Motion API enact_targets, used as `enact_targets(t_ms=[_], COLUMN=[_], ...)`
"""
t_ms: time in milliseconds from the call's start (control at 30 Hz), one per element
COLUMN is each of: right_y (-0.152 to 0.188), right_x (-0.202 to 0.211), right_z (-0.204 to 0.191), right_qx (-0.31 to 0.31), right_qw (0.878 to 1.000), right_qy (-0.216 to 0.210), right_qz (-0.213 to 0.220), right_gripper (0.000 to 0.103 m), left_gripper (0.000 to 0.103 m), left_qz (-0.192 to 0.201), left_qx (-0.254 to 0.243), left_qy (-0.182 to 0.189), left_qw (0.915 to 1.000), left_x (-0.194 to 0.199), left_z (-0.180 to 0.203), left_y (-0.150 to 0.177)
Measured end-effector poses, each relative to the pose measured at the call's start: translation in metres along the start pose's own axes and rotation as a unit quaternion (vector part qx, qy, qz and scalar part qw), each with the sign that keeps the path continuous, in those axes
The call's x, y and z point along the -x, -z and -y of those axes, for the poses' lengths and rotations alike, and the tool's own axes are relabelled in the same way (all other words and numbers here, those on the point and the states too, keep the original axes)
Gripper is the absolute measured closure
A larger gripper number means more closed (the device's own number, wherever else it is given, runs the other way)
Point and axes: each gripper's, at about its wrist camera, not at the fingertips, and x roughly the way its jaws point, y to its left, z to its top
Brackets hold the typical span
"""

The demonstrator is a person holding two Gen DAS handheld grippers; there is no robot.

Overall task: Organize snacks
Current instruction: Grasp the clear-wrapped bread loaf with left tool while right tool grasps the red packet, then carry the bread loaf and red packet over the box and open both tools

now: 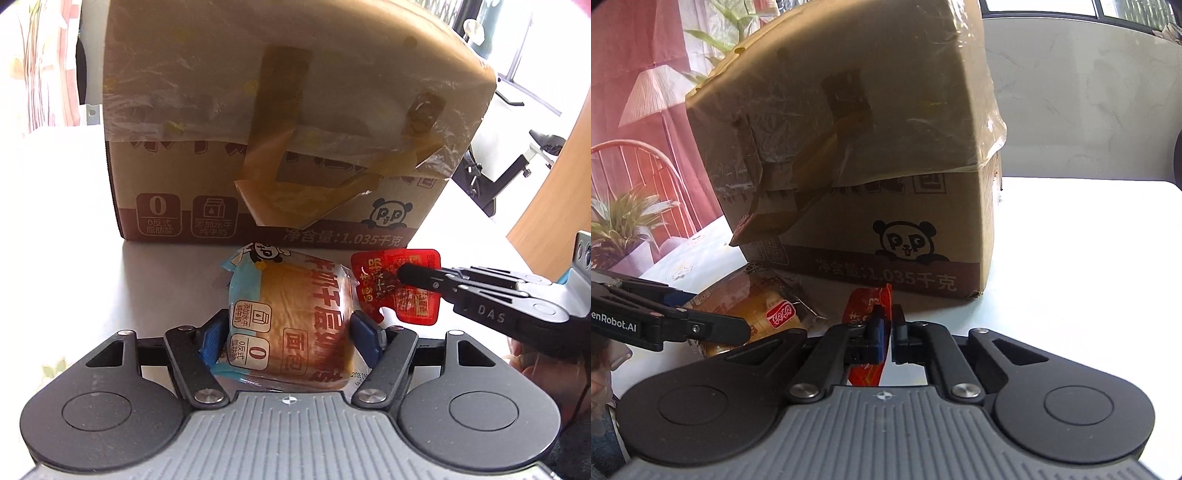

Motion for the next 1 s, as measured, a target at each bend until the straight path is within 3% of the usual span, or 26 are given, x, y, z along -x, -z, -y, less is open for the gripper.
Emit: enact_targets(t_ms=[300, 567, 767, 1000], right_y=[-0.002, -0.007, -0.035, -0.096], right_x=[-0.005, 0.009, 0.049, 0.090], right_z=[-0.011, -0.014, -0.021, -0.036], right_qx=[0.024, 0.017, 0.030, 0.051], right_qw=[1.000, 1.000, 0.998, 0.986], right_qy=[-0.005, -0.003, -0.025, -0.060], right_qz=[-0.002, -0.003, 0.049, 0.144], right_gripper=[0.099, 0.101, 0.101, 0.101], left_gripper=[0.031, 0.032, 0.032, 0.031], left_qz=[0.036, 0.084, 0.156, 0.233], left_qx=[0.045, 0.078, 0.061, 0.016], left_qy=[-0.044, -0.103, -0.120, -0.094], left_qw=[0.9974, 0.9881, 0.9784, 0.9677], left_x=[0.038, 0.091, 0.137, 0.168], left_z=[-0.026, -0.057, -0.053, -0.027], left_y=[-0.010, -0.015, -0.032, -0.078])
